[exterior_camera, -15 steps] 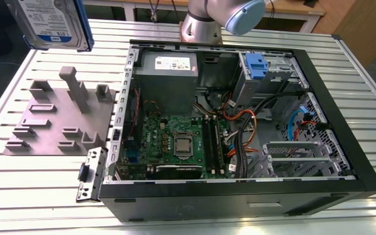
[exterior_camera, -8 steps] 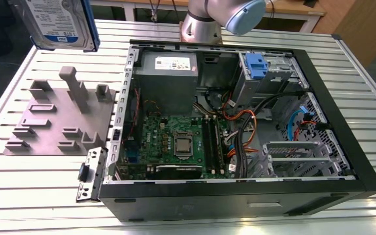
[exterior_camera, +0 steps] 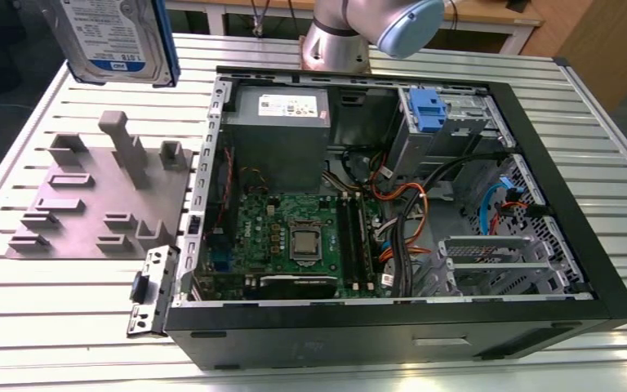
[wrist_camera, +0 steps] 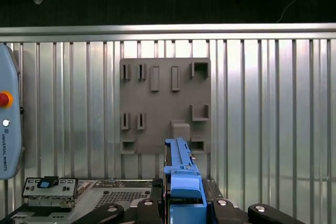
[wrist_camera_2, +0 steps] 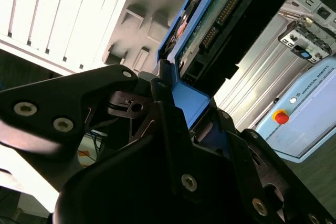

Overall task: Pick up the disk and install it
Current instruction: 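Pick up the disk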

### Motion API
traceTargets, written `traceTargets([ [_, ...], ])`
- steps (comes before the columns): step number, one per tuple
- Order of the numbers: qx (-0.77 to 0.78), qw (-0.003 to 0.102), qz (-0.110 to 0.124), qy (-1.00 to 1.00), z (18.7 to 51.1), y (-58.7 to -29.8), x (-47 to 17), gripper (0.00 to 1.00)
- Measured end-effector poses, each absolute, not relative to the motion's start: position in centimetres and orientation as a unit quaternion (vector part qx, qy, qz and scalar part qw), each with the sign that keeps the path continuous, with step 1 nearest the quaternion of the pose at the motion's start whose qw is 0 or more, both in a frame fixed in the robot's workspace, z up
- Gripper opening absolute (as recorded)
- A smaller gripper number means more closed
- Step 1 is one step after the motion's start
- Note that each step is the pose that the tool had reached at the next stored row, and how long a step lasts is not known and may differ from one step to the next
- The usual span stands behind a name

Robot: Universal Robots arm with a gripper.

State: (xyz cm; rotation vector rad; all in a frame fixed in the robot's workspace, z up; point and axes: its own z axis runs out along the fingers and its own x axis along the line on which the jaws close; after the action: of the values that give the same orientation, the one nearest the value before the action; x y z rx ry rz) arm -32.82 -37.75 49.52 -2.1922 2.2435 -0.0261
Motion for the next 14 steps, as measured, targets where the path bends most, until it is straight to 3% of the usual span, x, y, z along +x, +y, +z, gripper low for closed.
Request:
traceTargets([
  [14, -0.699, 0.002, -0.008, 0.715, 49.5, -39.1, -31.6, 0.36],
])
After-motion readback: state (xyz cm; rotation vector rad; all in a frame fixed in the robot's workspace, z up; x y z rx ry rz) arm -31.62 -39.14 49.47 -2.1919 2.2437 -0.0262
